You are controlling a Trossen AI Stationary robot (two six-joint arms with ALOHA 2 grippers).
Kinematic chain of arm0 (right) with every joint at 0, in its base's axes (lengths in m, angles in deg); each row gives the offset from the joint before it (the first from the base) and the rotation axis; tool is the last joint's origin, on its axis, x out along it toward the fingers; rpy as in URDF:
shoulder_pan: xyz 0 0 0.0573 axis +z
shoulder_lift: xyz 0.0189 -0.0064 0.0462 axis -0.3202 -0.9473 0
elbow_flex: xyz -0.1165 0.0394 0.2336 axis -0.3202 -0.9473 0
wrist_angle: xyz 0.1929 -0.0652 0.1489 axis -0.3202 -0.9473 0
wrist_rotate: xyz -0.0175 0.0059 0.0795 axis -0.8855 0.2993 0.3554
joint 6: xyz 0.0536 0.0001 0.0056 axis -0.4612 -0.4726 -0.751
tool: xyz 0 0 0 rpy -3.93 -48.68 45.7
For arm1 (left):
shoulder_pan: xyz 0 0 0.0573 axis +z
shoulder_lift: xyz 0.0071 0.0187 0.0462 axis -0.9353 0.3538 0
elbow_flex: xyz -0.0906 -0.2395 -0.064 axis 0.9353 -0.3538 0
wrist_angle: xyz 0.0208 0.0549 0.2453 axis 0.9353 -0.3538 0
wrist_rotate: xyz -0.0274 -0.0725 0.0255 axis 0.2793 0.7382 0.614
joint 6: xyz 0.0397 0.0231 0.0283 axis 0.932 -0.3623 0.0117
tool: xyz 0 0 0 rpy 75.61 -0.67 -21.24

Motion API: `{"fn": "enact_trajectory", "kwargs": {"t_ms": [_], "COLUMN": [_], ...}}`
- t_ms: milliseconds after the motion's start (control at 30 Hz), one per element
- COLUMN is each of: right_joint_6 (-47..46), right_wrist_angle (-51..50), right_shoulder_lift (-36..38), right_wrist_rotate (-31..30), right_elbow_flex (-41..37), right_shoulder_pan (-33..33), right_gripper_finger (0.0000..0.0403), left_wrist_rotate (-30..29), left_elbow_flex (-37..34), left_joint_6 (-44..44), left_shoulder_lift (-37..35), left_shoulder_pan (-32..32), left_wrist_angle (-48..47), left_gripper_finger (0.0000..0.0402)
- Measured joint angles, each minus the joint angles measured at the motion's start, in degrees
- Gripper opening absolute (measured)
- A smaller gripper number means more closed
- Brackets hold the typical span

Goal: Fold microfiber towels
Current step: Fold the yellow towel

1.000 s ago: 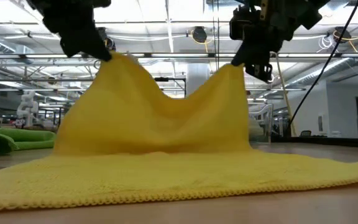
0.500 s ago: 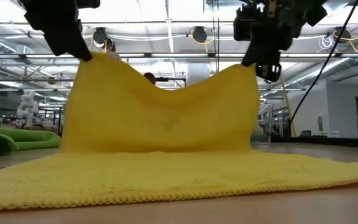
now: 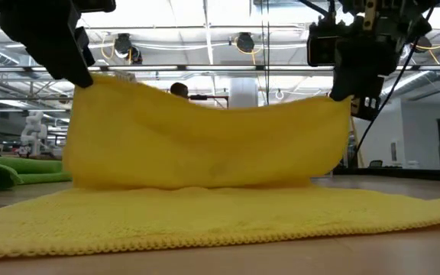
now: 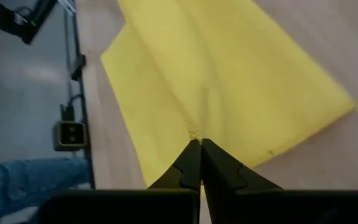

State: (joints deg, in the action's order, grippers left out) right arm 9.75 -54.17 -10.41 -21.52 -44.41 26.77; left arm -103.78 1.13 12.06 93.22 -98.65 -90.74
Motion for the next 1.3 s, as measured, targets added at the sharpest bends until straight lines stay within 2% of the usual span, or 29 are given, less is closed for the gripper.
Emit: {"fn": "enact_trajectory", "kwargs": {"t_ms": [267,667,1033,1300], "right_joint_6": [-5.5,-10.5,-12.6,-12.8], "right_wrist_angle": [6.5,12.2,13.1,13.2], "right_shoulder_lift": [-2.4,-8.7,-12.0,-12.6], "right_wrist_rotate": [-2.3,-1.2,0.2,0.2], "right_elbow_flex": [-3.2,-3.2,-3.2,-3.2], "right_shoulder_pan": [3.5,8.6,12.0,12.3], "right_gripper_finger": [0.0000,0.0000,0.0000,0.0000], "left_wrist_rotate": [0.2,3.3,3.5,3.7], "left_elbow_flex": [0.0,0.0,0.0,0.0], "left_joint_6": [-2.0,-2.6,-3.5,-3.9], "left_shoulder_lift": [2.8,4.7,4.6,8.3], "left_shoulder_pan": [0.0,-0.7,-3.0,-3.4], "left_wrist_angle": [0.9,3.3,5.9,7.7], "left_gripper_finger": [0.0011,0.0005,0.0007,0.0005]}}
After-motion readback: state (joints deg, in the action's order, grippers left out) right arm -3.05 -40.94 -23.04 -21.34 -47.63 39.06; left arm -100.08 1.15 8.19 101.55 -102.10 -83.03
